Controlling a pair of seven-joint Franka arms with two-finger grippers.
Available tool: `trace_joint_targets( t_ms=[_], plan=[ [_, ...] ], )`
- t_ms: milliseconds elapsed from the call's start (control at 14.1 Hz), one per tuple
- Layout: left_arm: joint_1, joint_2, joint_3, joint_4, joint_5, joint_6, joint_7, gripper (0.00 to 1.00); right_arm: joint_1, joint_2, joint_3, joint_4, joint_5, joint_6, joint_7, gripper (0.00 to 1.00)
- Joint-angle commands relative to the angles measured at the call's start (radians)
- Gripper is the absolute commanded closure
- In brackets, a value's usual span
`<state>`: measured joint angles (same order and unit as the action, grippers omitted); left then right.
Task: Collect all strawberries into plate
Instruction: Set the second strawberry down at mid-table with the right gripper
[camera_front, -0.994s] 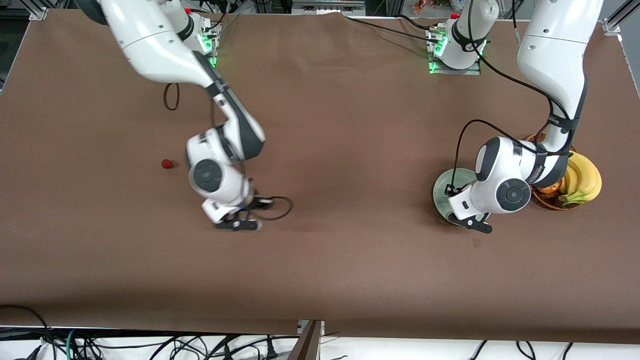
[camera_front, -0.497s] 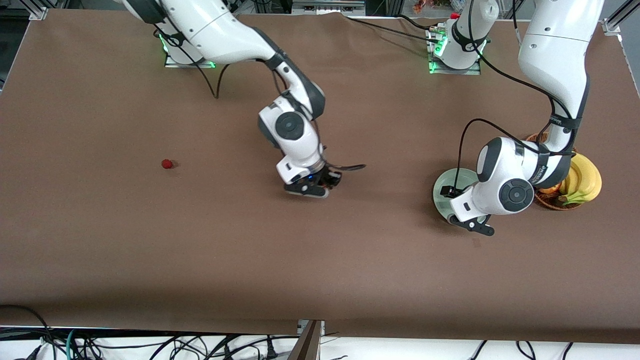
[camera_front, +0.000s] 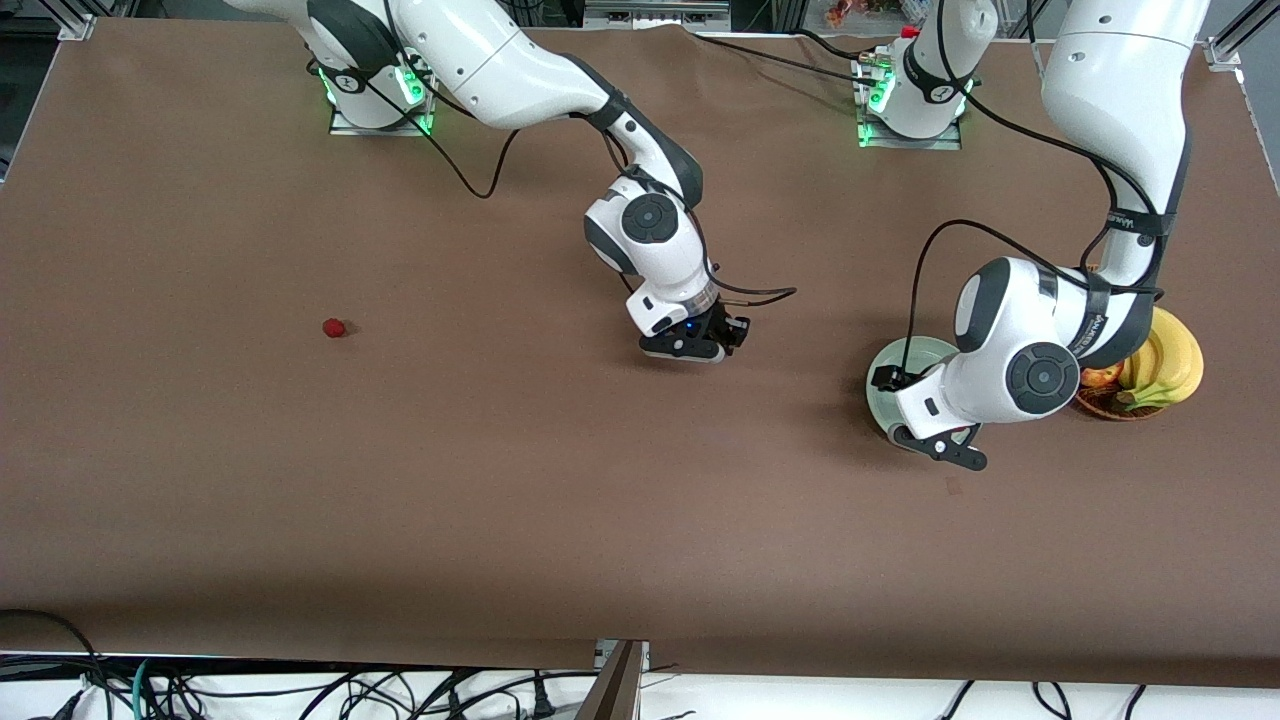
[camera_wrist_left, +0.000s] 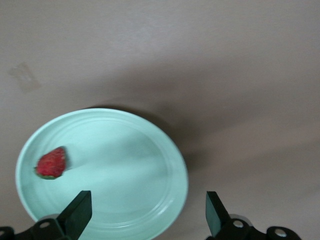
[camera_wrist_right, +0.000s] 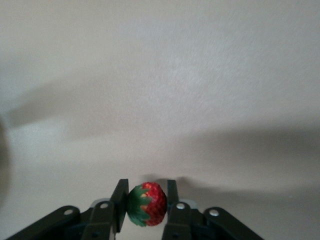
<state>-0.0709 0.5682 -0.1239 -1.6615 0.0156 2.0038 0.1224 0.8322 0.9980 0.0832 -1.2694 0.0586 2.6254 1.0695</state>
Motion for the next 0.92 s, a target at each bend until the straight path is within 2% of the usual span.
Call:
trace_joint_targets(
  t_ms=[0, 71, 213, 426, 852],
  plan=[
    [-0.003, -0.011, -0.006, -0.003, -0.029, -0.014, -0.004, 0.0, 0.005, 0.004, -0.019, 0.038, -0.005, -0.005, 0.006, 0.0],
    [-0.003, -0.011, -0.014, -0.003, -0.031, -0.014, -0.015, 0.0, -0.005, -0.011, -0.02, 0.038, -0.005, -0.028, 0.001, 0.0],
    [-0.001, -0.013, -0.043, -0.003, -0.032, -0.014, -0.055, 0.0, -0.04, -0.068, -0.04, 0.038, -0.005, -0.17, -0.026, 0.0],
    [-0.006, -0.008, -0.103, -0.003, -0.068, -0.004, -0.185, 0.0, -0.143, -0.162, -0.039, 0.019, 0.007, -0.365, -0.205, 0.0],
    [-0.153, 0.038, -0.12, -0.023, -0.068, 0.102, -0.53, 0.0, -0.418, -0.259, -0.042, 0.015, 0.006, -0.772, -0.615, 0.0]
  ],
)
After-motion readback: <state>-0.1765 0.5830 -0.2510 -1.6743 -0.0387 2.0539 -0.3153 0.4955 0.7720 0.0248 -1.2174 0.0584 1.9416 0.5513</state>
